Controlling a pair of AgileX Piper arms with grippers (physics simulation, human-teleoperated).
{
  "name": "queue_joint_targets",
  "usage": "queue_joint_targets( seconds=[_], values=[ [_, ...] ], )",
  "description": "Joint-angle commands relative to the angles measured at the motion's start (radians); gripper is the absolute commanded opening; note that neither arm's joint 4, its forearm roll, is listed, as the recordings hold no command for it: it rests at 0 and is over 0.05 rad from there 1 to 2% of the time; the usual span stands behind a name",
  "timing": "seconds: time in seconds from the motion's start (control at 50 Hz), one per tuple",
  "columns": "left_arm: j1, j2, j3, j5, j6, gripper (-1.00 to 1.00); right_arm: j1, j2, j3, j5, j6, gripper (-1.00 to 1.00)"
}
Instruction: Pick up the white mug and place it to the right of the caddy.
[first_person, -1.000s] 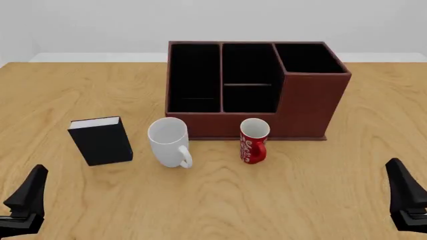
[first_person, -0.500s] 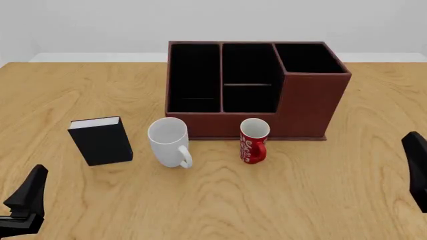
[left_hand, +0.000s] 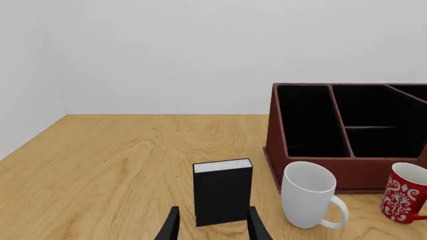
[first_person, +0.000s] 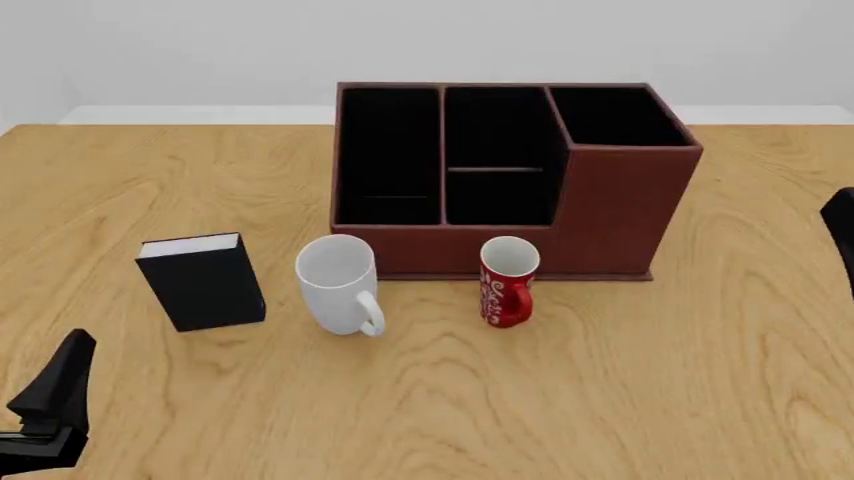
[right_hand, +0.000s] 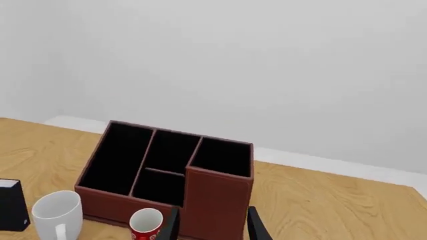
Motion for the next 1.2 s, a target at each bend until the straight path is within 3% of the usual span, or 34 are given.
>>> queue_joint_targets(
  seconds=[0.02, 0.8, 1.2],
  values=[
    [0.0, 0.0, 0.0, 0.0, 0.0, 1.0, 0.059, 0.043, -0.107, 0.057, -0.069, 1.0],
    [0.0, 0.0, 0.0, 0.0, 0.0, 1.0, 0.322, 0.272, -0.35, 0.139, -0.253, 1.0],
    [0.0, 0.0, 0.0, 0.0, 0.0, 1.0, 0.4, 0.379, -0.383, 0.111, -0.224, 1.0]
  ],
)
